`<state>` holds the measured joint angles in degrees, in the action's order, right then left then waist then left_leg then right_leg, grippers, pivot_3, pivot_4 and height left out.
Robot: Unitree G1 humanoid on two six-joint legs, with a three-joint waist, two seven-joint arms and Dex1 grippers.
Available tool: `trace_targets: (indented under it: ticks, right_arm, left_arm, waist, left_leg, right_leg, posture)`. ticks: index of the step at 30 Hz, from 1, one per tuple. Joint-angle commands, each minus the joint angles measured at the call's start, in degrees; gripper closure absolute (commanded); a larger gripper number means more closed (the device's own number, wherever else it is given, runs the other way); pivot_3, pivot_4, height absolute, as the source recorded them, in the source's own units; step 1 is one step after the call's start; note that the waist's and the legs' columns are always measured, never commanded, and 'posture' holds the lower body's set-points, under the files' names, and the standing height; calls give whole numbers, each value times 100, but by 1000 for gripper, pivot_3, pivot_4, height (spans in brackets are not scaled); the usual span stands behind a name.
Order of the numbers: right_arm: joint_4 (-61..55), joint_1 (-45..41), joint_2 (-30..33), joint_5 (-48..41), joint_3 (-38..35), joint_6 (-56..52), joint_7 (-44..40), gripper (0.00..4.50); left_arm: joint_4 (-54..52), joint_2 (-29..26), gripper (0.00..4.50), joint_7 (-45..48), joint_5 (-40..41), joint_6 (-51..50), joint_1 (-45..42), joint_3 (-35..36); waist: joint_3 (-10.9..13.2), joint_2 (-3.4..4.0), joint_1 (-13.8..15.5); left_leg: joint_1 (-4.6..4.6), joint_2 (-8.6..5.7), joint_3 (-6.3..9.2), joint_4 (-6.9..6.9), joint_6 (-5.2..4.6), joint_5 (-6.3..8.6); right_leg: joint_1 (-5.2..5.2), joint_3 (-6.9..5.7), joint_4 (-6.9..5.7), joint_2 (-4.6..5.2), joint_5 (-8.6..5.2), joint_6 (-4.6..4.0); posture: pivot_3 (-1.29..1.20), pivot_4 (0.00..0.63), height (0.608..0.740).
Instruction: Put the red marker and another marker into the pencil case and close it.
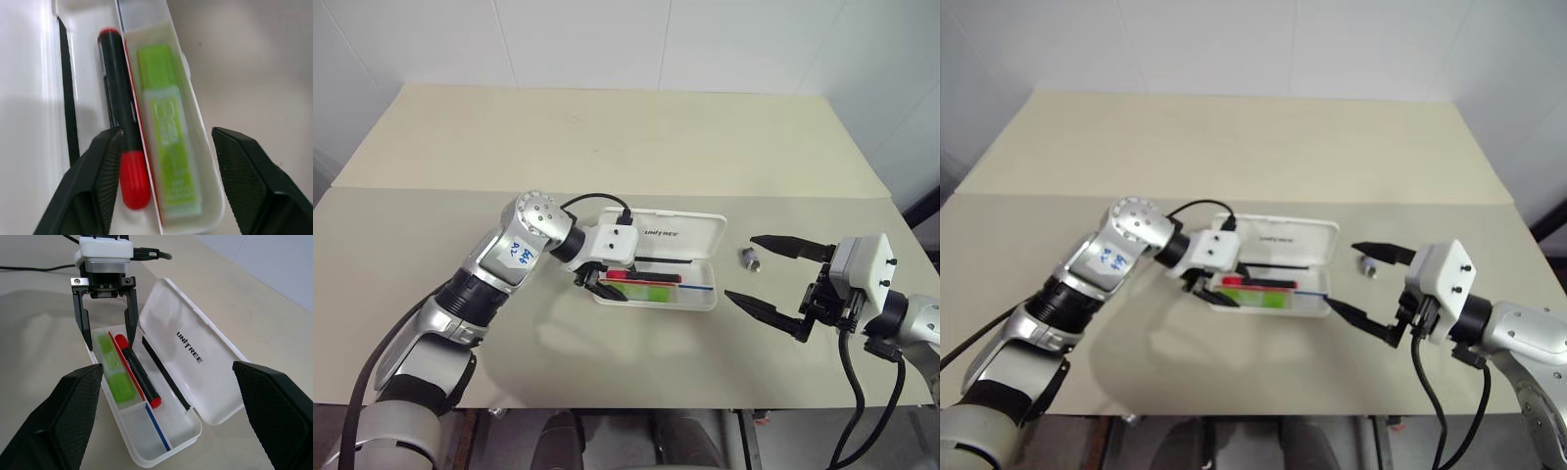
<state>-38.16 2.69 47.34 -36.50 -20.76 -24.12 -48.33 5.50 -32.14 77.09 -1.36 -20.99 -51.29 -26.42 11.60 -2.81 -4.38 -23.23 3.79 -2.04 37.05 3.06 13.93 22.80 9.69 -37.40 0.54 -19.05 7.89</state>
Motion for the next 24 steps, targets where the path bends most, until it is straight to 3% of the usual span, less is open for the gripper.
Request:
trace_targets:
  ticks: [1, 3, 5, 9, 16, 24]
  right_arm:
    - [27, -184, 18, -75, -93, -175, 259, 0]
    - [271, -455, 176, -167, -204, -764, 645, 0]
    - [634, -753, 324, -253, -358, -1473, 1073, 0]
    - [1158, -1197, 645, -305, -401, -2562, 1528, 0]
    - [1380, -1835, 1060, -140, 267, -3903, 1870, 0]
    - [1606, -2525, 676, 14, 1077, -4437, 2002, 0]
  left_arm:
    - [-241, 163, 1488, 19, 465, 119, -181, 444]
    - [-270, 218, 1488, 80, 816, 55, -182, 728]
    - [-344, 254, 1141, 130, 1214, -164, -189, 1039]
    - [-320, -71, 24, 392, 1432, -226, -240, 1233]
    - [-321, -622, 24, 587, 1821, -308, -302, 1742]
    - [-242, -911, 24, 111, 1729, 195, -286, 2209]
  waist:
    - [0, 0, -3]
    - [0, 0, -20]
    - [0, 0, -26]
    - [0, 1, -21]
    - [2, 5, -38]
    - [2, 6, -35]
  left_leg:
    - [0, 0, 0, 0, 0, 0]
    - [0, 0, -1, 1, 0, 0]
    - [1, 0, -2, 3, 0, 0]
    - [2, 0, -1, -1, 0, 0]
    - [-3, 2, -3, -15, -10, 7]
    - [-11, 2, -6, -16, -11, 10]
  right_leg:
    - [0, 0, 0, 0, 0, 0]
    - [0, 0, 0, 1, 0, 0]
    - [0, 3, 0, 3, 1, -1]
    - [0, 2, 0, 4, -5, -13]
    - [14, 1, 4, 3, -6, -10]
    - [22, 1, 7, 5, -10, -6]
  posture:
    - [0, 150, 740]
    - [0, 150, 740]
    - [0, 150, 740]
    - [0, 150, 740]
    - [0, 150, 740]
    - [0, 150, 740]
